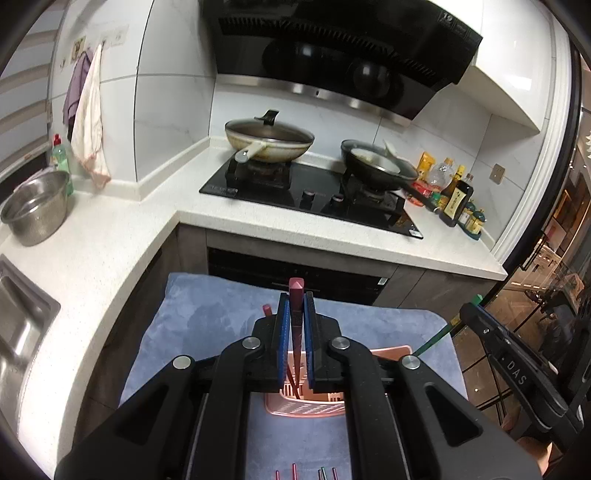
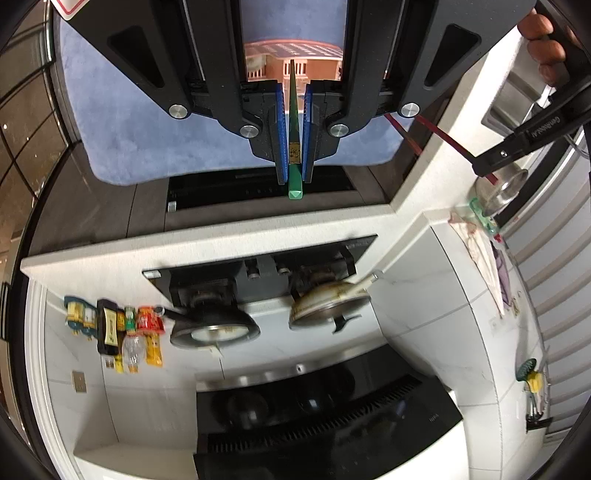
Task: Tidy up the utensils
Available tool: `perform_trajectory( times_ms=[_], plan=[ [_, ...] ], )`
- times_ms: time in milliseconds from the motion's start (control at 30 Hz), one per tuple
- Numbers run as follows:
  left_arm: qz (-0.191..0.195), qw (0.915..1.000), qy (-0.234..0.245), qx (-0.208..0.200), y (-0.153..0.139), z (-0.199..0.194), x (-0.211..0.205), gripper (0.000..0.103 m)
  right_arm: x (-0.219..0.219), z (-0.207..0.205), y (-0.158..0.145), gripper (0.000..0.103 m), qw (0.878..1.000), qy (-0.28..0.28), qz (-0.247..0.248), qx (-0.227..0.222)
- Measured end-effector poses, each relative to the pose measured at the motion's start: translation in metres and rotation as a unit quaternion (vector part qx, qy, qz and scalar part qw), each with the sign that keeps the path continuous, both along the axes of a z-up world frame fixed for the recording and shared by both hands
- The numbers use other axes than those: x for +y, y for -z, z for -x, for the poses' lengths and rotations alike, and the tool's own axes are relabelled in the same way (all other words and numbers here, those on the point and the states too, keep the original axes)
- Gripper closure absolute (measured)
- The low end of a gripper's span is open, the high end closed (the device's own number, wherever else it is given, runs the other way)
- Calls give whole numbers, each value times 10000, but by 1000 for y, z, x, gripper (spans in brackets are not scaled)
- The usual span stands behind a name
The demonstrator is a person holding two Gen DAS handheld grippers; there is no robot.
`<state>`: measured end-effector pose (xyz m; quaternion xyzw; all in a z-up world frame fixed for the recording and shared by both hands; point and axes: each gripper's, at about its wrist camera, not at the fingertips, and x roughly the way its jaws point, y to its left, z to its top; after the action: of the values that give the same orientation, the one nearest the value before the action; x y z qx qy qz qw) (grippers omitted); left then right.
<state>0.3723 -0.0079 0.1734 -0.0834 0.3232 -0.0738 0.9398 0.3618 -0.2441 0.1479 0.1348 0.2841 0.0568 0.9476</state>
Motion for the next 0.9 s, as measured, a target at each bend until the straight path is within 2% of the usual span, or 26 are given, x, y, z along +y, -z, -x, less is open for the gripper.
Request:
perform_trajectory(
  times_ms=[233,267,333,400,467,633,900],
  plan=[
    [-66,9999,-22,120,14,-5,-3,96,1,-3,14,96,9999,1,30,108],
    [-88,9999,-45,113,15,-5,-4,96,1,-3,14,95,9999,-7,37,100],
    [-126,9999,-42,98,15,-3,-5,94,1,-1,14,86,10000,34,59,58],
    [-190,9997,-82,87,15,-1,-6,82,0,3,12,70,9999,96,66,-8],
    [-222,9997,-137,37,14,2,-6,65,-2,8,10,64,9999,137,34,-58],
    [-255,9996,-148,-14,10,12,-6,65,-4,21,4,64,9999,128,29,-81],
    [-339,9993,-120,-35,8,40,-7,64,-3,63,5,64,9998,102,185,-59]
  ],
)
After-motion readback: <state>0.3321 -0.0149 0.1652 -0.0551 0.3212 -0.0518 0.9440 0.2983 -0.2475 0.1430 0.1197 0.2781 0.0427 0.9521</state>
